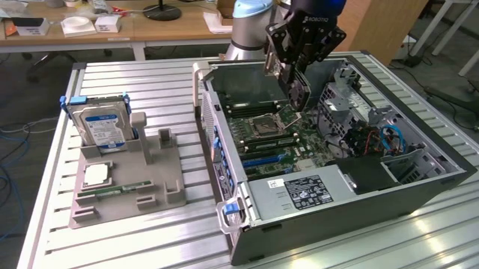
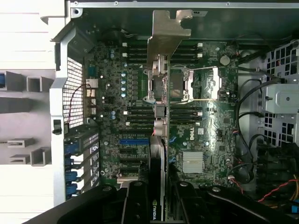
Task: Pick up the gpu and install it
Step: 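Pick up the gpu and move the gpu toward the slot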
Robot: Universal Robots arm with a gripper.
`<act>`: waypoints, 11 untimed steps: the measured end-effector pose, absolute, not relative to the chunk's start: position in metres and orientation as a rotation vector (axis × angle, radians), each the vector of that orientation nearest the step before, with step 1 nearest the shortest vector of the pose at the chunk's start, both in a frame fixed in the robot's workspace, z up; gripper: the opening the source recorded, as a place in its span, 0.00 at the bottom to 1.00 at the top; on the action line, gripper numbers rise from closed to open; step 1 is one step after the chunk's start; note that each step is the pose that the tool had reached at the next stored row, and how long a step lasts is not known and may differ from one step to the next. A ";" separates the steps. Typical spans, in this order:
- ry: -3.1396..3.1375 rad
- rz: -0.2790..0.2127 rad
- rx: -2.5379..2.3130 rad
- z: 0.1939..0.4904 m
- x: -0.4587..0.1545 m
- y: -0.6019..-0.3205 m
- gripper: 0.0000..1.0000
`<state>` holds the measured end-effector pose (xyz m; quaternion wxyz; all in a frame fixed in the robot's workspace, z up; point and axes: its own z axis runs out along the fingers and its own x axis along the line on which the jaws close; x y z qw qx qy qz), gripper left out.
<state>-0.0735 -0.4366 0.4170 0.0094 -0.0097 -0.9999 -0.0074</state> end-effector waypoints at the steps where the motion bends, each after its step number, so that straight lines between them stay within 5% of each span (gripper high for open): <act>1: -3.123 -0.023 -0.030 0.417 -0.072 -0.437 0.26; 11: -3.123 -0.023 -0.030 0.417 -0.059 -0.437 0.26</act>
